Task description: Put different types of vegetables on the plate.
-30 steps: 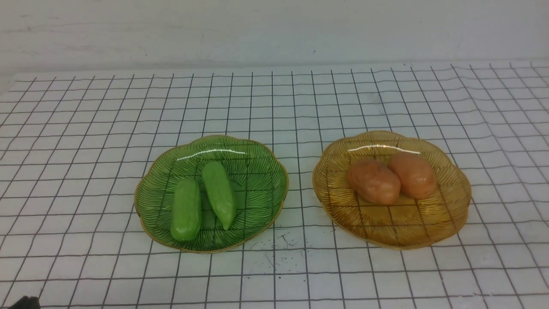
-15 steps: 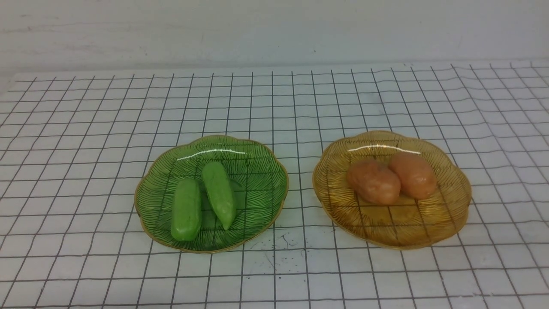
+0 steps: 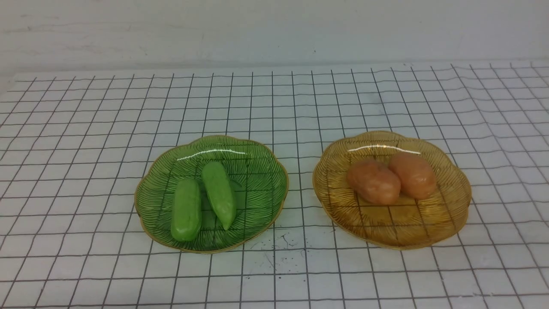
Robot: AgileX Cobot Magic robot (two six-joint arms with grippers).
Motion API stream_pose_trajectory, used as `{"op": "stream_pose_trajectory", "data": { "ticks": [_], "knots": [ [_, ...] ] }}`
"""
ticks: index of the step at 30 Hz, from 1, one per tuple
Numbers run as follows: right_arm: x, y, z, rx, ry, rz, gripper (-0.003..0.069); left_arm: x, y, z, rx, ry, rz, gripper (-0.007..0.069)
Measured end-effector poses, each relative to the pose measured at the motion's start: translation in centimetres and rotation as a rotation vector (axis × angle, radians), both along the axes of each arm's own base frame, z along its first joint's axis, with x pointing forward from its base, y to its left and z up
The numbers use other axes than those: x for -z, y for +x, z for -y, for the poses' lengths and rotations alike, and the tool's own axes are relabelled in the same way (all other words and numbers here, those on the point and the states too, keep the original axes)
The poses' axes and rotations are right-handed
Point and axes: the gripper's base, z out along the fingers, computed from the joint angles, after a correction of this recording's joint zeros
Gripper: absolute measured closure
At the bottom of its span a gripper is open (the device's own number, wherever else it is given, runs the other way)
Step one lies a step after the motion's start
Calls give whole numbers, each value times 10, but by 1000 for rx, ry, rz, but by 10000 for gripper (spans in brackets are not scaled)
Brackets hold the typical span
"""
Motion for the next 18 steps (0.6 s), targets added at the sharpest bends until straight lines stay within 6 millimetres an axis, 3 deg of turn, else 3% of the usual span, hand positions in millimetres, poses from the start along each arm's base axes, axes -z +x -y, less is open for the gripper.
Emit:
{"op": "stream_pose_trajectory", "data": {
  "ticks": [10,13,16,17,18],
  "knots": [
    [9,1,4,111,-31,-39,673,0,0,0,0,0,-1,632],
    [25,7,6,179,-33,-90,673,0,0,0,0,0,-1,632],
    [58,18,8,255,-41,-197,673,0,0,0,0,0,-1,632],
    [58,18,8,255,-41,-197,673,0,0,0,0,0,-1,632],
    [86,24,10,298,-50,-281,673,0,0,0,0,-1,-1,632]
  ]
}}
